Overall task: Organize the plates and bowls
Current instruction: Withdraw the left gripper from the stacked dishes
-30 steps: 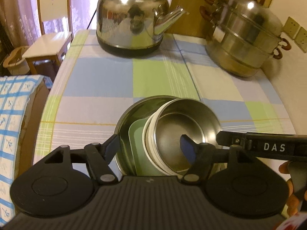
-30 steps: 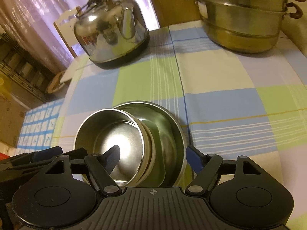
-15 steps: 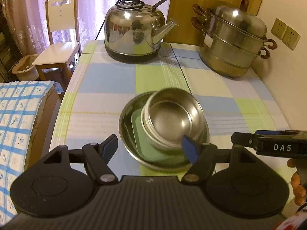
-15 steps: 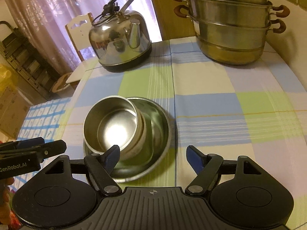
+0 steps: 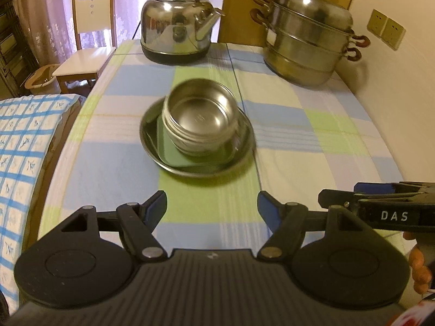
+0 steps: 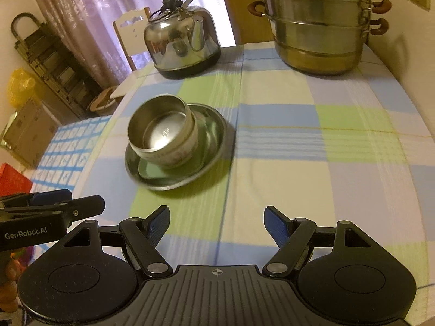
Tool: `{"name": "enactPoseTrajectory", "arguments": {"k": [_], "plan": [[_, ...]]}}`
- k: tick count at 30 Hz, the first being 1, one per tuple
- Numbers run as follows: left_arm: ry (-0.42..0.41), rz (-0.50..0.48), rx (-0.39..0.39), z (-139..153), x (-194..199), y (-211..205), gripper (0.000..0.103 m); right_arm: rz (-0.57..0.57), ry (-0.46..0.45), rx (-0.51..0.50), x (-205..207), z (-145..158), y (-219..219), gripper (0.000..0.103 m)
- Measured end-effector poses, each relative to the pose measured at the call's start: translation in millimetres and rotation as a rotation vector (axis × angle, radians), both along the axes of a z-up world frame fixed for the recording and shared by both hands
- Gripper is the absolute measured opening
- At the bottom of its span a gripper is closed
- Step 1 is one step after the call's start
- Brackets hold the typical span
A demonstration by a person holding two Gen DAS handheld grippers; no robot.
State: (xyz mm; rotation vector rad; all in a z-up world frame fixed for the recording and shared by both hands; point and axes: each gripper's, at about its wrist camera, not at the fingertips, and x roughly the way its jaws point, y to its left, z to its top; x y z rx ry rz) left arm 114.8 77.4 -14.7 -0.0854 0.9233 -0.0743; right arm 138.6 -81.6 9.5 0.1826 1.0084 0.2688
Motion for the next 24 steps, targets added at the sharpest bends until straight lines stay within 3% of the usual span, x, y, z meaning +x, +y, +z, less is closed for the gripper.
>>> {"name": "enactPoseTrajectory", "arguments": {"k": [11, 24], "plan": [[0.018, 0.003, 0.006, -6, -46, -43, 0.072, -0.008, 0.045, 0.002, -52, -5, -43, 0.076], [0.036, -0.011, 0.018, -10, -77, -71, 0.072, -0.017, 0.029, -0.012, -91, -3, -69, 0.076]]}}
